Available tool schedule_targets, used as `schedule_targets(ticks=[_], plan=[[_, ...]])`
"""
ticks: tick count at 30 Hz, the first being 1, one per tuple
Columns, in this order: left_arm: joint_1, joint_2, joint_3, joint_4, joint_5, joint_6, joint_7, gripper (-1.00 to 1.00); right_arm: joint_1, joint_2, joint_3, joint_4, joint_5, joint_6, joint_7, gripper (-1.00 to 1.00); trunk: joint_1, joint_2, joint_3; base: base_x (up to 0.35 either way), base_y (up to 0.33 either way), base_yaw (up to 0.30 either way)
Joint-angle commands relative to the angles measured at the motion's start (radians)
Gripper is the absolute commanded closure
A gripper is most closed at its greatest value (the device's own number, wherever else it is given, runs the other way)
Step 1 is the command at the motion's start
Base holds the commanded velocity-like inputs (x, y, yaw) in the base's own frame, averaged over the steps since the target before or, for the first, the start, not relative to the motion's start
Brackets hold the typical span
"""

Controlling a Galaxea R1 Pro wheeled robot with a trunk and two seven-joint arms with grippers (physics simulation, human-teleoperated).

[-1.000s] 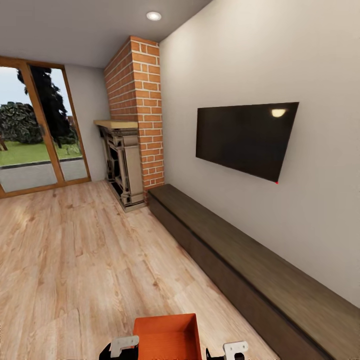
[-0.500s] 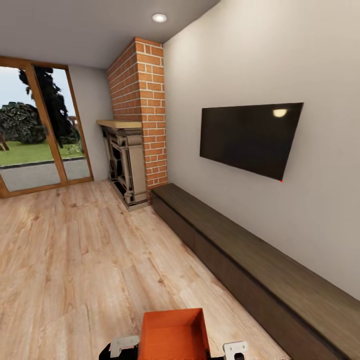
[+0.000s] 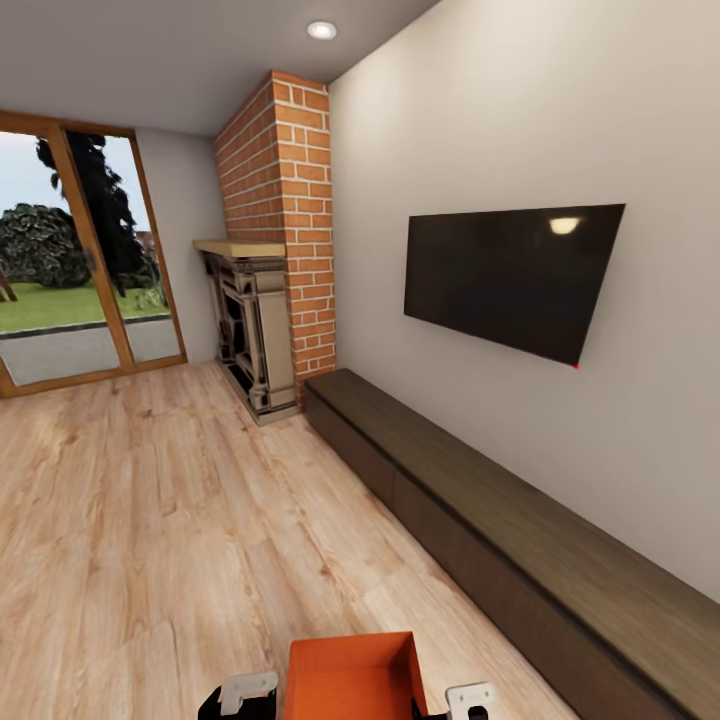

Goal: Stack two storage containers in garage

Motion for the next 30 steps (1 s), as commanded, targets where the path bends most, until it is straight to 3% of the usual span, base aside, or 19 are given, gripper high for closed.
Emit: schedule_targets(ticks=[1,30], plan=[[-0.001,0.001,-0.008,0.001,0.010,-0.004,0.006,-1.00,-0.001,0.000,0.006,0.001,0.004,-0.002,-0.008,-1.00,0.000,-0.001,-0.001,0.086,0.002,0.000],[-0.001,0.000,-0.011,-0.001,0.010,-0.005,0.006,-1.00,0.000,0.000,0.006,0.002,0.004,-0.002,-0.008,-1.00,0.000,-0.001,-0.001,0.073,-0.040,0.000]])
